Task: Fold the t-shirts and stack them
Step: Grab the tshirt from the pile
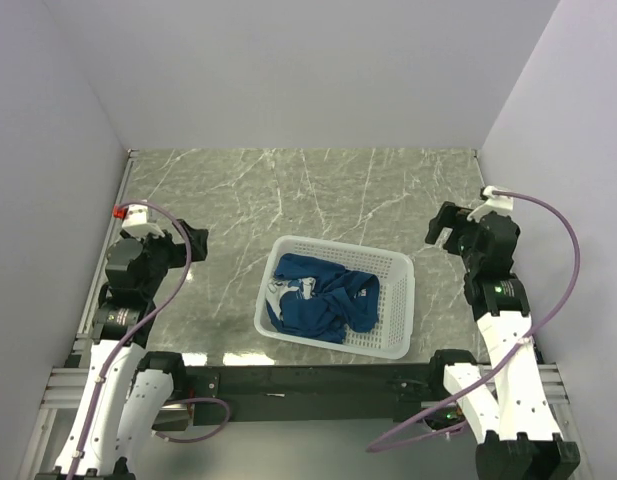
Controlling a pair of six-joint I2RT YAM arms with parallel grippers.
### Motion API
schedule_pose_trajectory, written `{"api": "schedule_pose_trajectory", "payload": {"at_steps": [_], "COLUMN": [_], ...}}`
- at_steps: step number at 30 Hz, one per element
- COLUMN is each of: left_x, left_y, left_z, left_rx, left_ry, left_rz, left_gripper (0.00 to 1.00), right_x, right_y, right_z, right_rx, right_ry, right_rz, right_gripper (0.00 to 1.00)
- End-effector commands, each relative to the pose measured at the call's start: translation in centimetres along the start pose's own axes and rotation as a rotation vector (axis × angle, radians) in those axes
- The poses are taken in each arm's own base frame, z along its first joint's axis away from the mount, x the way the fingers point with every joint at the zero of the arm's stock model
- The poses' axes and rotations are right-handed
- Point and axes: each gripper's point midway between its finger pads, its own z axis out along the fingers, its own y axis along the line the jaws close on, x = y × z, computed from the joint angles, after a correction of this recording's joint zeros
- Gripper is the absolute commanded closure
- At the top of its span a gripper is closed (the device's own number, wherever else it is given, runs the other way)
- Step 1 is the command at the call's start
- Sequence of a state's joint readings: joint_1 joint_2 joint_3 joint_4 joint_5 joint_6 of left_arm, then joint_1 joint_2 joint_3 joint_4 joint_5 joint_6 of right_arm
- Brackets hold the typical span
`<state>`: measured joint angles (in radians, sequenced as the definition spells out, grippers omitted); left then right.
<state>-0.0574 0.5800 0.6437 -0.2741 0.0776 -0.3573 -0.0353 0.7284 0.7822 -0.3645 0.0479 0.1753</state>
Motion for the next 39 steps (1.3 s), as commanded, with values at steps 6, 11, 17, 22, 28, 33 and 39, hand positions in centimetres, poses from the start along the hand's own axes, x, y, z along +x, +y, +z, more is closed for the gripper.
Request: {"api": "schedule_pose_trajectory", "payload": {"at_steps": [6,11,17,22,28,33,39], "left_x": [-2.2,-2.2,-2.3,-2.4,-2.4,-2.2,-2.3], "left_y": [-1.0,-1.1,-1.6,-1.5,-1.9,-1.9,-2.1], "left_z": [-0.9,-1.0,-1.2,-1.4,-1.3,-1.1,-1.5], "left_rx": [0.047,0.054,0.077,0.071,0.094,0.097,0.104], "left_ry": [-0.084,-0.086,-0.089,-0.099,-0.097,-0.081,-0.093], "left_rz": [0.04,0.044,0.049,0.051,0.054,0.055,0.047], "left_gripper": [0.01,0.01,0.0,0.01,0.01,0.0,0.0], "right_x": [1.7,3.5,7.3,14.0,17.7,20.3,22.5], "right_y": [12.7,16.1,18.6,18.8,19.0,19.3,19.7], "right_z": [-4.5,-4.6,-0.1,-1.4,-3.4,-3.0,-1.5], "right_rx": [-0.864,-1.098,-1.012,-1.088,-1.133,-1.108,-1.058], "right_ry": [-0.053,0.121,0.412,0.605,0.605,0.682,0.737], "right_rz": [-0.625,-0.642,-0.661,-0.78,-0.923,-0.954,-1.013], "right_gripper": [0.0,0.0,0.0,0.07,0.09,0.12,0.16]}}
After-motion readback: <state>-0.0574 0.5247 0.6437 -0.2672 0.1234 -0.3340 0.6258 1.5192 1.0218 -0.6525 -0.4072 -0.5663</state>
